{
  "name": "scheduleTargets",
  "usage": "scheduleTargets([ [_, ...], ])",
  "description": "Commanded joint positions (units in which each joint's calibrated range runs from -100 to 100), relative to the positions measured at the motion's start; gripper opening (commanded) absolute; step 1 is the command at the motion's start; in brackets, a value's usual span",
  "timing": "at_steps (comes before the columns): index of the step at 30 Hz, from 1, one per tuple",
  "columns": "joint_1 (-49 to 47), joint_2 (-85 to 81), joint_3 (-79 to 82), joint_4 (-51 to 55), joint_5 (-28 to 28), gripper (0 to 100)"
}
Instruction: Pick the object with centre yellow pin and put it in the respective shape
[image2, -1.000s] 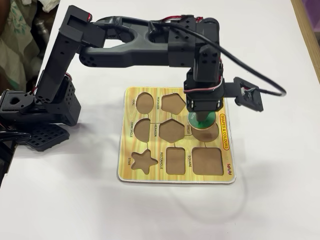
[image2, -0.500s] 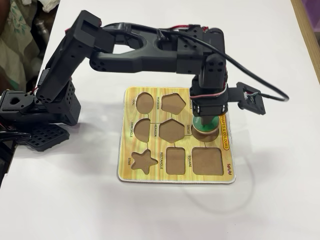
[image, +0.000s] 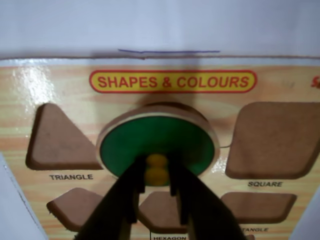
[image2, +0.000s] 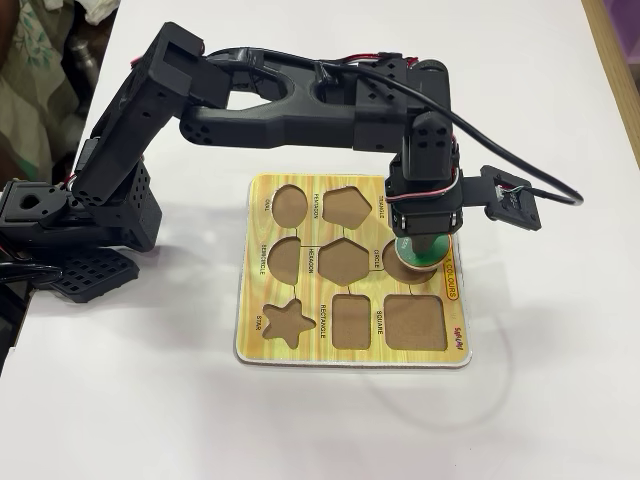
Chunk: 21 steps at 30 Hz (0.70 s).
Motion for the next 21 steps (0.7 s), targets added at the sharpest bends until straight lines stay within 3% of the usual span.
scheduleTargets([
  [1, 0.9, -1.3, -2.4, -0.8, 0.1, 1],
  [21, 3.1, 1.4, -2.2, 0.3, 0.2, 1],
])
